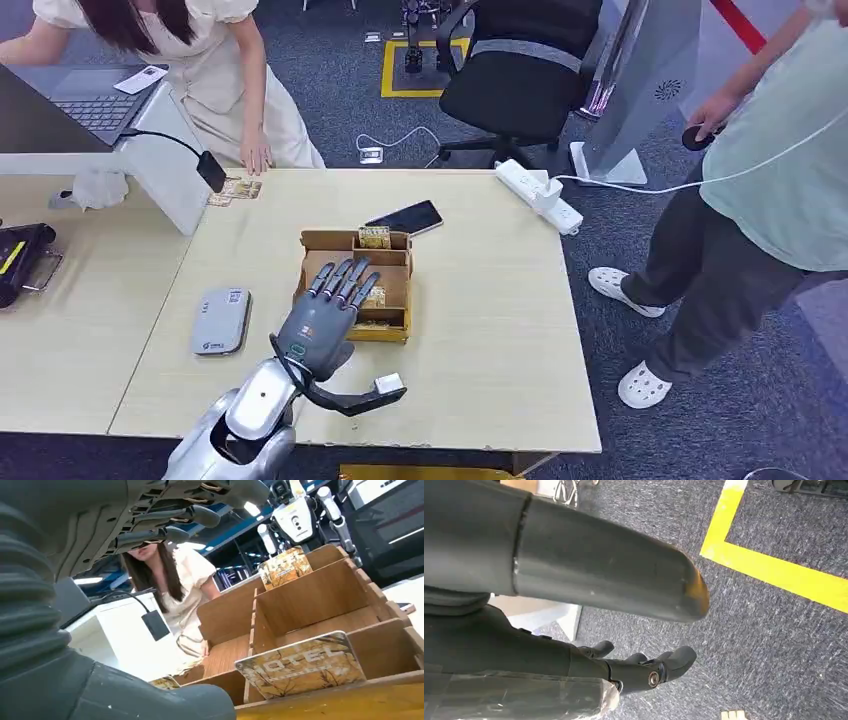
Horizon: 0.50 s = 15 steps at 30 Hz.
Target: Pass the card to the sensor for recognition and then transmit it.
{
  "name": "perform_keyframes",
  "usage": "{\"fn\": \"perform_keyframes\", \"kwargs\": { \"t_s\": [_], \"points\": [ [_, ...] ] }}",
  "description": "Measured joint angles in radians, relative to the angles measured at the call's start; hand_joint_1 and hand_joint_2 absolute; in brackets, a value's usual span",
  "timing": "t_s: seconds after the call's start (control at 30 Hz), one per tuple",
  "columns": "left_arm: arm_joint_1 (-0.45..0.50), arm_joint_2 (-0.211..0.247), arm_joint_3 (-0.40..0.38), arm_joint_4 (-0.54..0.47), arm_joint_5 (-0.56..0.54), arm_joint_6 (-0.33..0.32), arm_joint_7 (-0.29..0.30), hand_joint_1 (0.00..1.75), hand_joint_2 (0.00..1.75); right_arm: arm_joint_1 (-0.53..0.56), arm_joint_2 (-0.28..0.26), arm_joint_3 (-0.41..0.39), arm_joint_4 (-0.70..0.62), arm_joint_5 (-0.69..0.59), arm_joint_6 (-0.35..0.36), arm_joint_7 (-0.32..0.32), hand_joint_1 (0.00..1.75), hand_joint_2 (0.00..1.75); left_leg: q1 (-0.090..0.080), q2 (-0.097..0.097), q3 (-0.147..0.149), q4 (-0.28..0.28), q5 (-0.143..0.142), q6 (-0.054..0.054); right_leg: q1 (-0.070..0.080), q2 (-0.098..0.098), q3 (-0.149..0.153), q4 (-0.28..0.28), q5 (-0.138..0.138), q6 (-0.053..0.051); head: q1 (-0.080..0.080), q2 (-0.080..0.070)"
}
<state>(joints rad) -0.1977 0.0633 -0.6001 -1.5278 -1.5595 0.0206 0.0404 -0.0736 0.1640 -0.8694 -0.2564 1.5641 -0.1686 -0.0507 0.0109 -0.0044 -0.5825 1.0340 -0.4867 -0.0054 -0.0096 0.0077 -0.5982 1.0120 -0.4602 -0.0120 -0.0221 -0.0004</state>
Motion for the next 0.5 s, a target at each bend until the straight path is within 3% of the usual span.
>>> {"fn": "perform_keyframes", "kwargs": {
  "t_s": [0.5],
  "points": [
    [0.015, -0.022, 0.028, 0.019, -0.008, -0.001, -0.005, 0.0, 1.75, 0.0, 0.003, -0.004, -0.003, 0.009, 0.003, -0.001, 0.0, 0.0, 0.0, 0.0, 0.0, 0.0, 0.0, 0.0, 0.0, 0.0, 0.0, 0.0, 0.0, 0.0, 0.0, 0.0]
  ]
}}
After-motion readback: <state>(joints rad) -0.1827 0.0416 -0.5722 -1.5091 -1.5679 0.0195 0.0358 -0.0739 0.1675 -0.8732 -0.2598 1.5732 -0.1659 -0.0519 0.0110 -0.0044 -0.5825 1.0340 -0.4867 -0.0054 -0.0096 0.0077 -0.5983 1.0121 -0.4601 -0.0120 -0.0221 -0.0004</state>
